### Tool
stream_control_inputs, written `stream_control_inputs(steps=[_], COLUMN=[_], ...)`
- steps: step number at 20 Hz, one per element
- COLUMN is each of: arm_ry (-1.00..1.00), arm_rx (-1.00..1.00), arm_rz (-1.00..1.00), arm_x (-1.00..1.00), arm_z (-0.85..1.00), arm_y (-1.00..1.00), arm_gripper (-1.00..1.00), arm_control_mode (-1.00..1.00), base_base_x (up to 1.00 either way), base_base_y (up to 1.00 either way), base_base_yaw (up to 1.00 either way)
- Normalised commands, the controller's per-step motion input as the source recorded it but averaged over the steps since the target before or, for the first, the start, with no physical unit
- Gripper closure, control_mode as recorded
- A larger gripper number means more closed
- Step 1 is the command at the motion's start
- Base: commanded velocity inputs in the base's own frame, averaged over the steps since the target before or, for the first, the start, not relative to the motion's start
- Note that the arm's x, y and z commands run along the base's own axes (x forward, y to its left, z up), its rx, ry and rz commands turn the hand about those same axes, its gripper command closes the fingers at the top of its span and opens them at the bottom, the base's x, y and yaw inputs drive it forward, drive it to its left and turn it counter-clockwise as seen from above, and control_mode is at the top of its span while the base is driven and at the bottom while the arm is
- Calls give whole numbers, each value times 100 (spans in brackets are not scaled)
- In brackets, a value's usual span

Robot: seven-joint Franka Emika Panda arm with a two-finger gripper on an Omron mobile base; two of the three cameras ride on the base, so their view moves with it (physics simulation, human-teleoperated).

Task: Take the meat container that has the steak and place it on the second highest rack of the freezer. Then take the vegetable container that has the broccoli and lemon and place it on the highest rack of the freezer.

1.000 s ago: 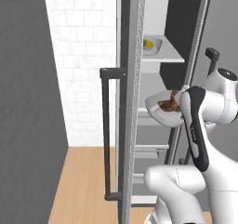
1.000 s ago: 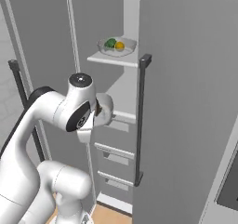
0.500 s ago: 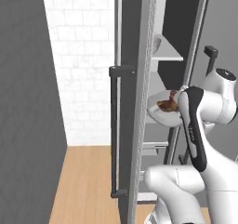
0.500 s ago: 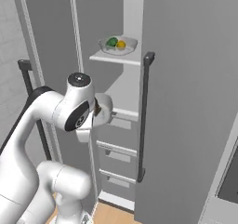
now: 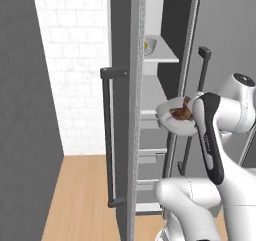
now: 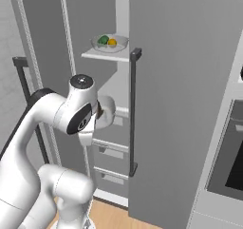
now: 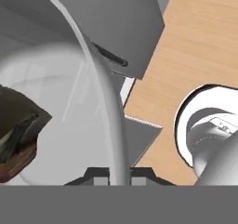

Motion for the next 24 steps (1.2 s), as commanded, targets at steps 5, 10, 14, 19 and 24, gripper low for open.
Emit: stream_control_inputs(steps=[5,10,14,19,24], arm_ry=[0,0,0,0,-1], arm_rx=[0,0,0,0,0], arm_rz=[0,0,0,0,1], arm_x=[0,0,0,0,13], arm_z=[0,0,0,0,0], arm_y=[0,0,0,0,10], arm_gripper=[100,100,100,100,100], arm_control_mode=[100,100,100,100,-100], base_base_x=[-12,60,72,50,27], base_base_y=[-65,15,39,19,5], base_base_yaw=[0,0,0,0,1])
